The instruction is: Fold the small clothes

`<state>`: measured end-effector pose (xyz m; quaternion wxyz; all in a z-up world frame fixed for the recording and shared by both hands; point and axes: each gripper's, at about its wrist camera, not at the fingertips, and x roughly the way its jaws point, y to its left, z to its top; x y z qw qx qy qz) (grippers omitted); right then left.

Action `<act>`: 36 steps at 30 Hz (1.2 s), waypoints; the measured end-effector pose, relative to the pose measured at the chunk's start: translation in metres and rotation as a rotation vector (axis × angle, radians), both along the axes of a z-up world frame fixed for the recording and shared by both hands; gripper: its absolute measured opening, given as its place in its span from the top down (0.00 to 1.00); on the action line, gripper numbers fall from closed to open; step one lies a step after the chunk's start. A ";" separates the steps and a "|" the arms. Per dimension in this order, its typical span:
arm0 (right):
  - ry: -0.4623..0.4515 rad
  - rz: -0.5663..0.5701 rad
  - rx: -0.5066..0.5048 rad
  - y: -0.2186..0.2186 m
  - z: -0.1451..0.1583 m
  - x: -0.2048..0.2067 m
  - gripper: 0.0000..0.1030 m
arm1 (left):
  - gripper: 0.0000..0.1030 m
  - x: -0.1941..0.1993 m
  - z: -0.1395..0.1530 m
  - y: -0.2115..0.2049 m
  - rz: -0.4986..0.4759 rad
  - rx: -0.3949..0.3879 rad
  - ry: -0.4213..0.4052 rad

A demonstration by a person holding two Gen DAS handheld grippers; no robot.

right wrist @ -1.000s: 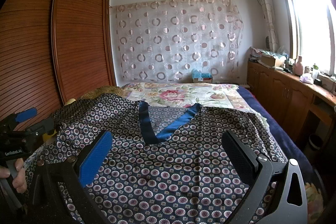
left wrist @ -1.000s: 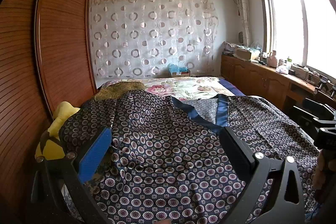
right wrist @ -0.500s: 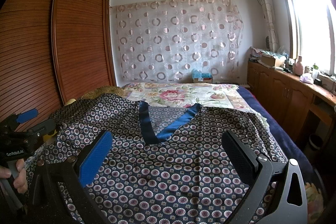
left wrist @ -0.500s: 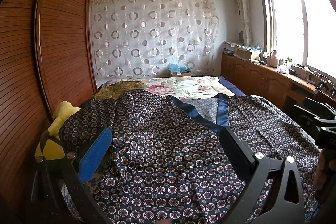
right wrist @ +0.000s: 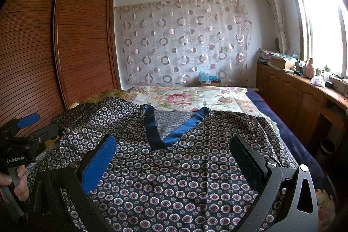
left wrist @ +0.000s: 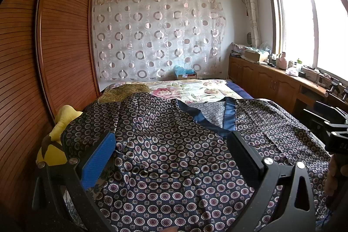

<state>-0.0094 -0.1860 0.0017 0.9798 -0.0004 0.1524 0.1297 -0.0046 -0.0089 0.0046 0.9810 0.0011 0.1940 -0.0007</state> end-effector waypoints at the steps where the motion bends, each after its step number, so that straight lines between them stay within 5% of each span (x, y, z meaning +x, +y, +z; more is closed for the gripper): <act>1: 0.000 0.001 0.000 0.000 0.000 0.000 0.00 | 0.01 0.000 0.000 0.000 -0.001 0.000 0.000; 13: 0.023 0.020 0.002 0.002 -0.006 0.007 0.00 | 0.01 0.007 -0.013 0.013 -0.002 -0.012 0.031; 36: 0.078 0.114 -0.039 0.011 -0.008 0.035 0.00 | 0.01 0.031 -0.053 0.114 0.056 -0.031 0.171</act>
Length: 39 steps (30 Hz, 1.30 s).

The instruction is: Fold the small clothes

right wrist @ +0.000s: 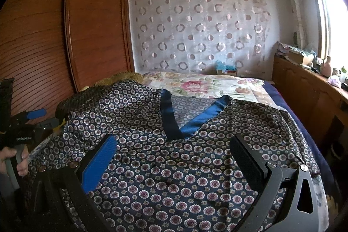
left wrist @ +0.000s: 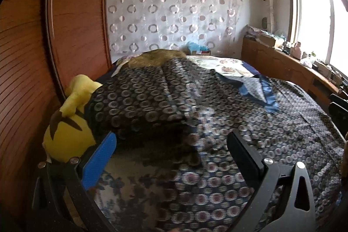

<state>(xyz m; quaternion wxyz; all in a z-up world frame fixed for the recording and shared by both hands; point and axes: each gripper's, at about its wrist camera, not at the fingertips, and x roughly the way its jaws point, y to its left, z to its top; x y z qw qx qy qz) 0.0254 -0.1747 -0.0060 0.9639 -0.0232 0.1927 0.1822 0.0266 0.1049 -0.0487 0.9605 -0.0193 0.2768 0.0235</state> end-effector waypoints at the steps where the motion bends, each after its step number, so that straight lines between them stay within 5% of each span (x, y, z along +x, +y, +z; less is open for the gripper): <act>1: -0.001 0.000 -0.004 0.003 0.000 0.001 0.00 | 0.02 0.001 -0.001 0.004 0.003 0.006 0.005; 11: 0.039 0.035 -0.029 0.016 0.004 0.020 0.00 | 0.23 0.024 -0.004 0.051 0.032 -0.028 0.070; 27: 0.079 0.152 -0.064 0.049 0.007 0.032 0.00 | 0.31 0.065 -0.017 0.100 0.070 -0.147 0.153; 30: 0.085 0.158 -0.069 0.045 0.004 0.033 0.00 | 0.40 0.070 -0.022 0.106 0.075 -0.179 0.169; 35: 0.092 0.160 -0.071 0.044 0.001 0.033 0.00 | 0.68 0.075 -0.027 0.112 0.086 -0.206 0.179; 39: 0.095 0.159 -0.070 0.045 -0.001 0.031 0.00 | 0.86 0.069 -0.019 0.108 0.088 -0.173 0.156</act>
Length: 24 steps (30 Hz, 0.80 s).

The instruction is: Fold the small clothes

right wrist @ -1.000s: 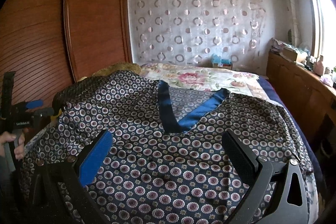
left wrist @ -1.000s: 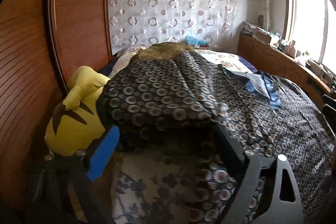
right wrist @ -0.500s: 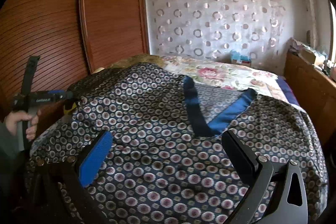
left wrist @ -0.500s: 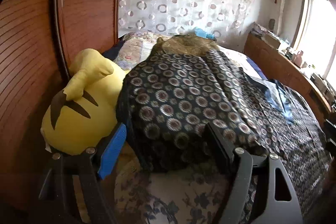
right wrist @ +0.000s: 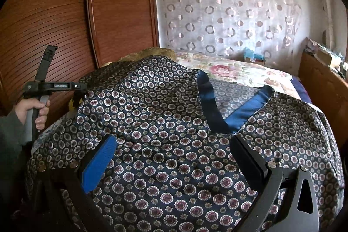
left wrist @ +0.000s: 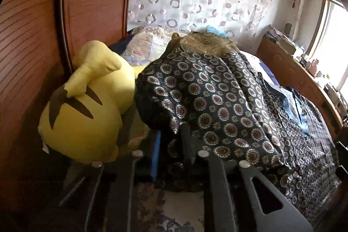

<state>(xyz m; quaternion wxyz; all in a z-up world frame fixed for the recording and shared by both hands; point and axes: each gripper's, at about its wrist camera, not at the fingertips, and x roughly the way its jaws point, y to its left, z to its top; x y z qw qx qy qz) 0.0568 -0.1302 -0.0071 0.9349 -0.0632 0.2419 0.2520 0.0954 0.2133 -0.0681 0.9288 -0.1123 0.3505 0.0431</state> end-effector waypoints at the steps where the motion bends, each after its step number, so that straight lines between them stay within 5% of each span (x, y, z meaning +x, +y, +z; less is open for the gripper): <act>1: -0.001 -0.001 -0.001 0.000 -0.002 0.000 0.00 | 0.88 -0.003 0.003 -0.001 0.001 0.013 -0.010; 4: -0.005 -0.007 -0.001 -0.001 -0.004 -0.001 0.00 | 0.96 -0.015 0.017 -0.012 0.002 0.066 -0.062; 14: -0.015 -0.031 0.020 -0.012 -0.001 -0.005 0.00 | 0.97 -0.014 0.082 -0.071 -0.146 0.091 -0.220; 24: -0.017 -0.071 0.042 -0.031 0.000 -0.006 0.00 | 0.96 0.022 0.102 -0.142 -0.308 0.133 -0.219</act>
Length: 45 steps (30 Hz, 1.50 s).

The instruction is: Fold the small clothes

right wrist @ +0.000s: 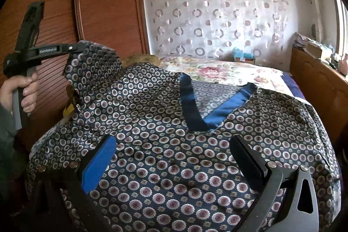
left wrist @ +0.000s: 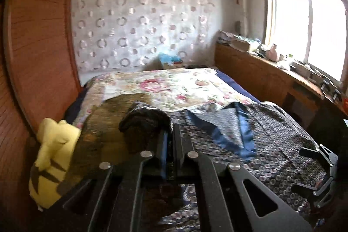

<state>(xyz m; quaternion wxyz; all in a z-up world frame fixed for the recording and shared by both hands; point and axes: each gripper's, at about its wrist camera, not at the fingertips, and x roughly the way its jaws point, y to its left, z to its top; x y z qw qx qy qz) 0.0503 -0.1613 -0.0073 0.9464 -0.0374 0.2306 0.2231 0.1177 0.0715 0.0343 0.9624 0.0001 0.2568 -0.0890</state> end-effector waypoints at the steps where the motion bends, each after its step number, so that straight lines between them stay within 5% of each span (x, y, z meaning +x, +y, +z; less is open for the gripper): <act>1: 0.000 -0.003 0.001 -0.002 0.000 0.000 0.00 | 0.94 0.002 -0.001 -0.005 -0.008 0.003 0.009; 3: 0.001 -0.008 0.002 -0.004 -0.001 -0.002 0.00 | 0.91 0.001 -0.003 -0.009 -0.023 0.002 0.020; 7: 0.006 -0.015 0.005 -0.010 -0.001 -0.001 0.00 | 0.58 -0.008 -0.001 -0.010 -0.050 -0.022 0.008; 14: 0.014 -0.019 0.009 -0.011 -0.001 0.001 0.00 | 0.26 -0.028 0.002 -0.002 -0.045 -0.029 -0.022; 32: 0.001 -0.010 -0.021 -0.021 0.006 0.004 0.00 | 0.25 -0.072 -0.038 0.005 0.078 -0.006 -0.064; 45: -0.023 -0.157 -0.087 -0.096 0.012 -0.002 0.11 | 0.25 -0.079 -0.055 -0.036 0.020 -0.022 -0.022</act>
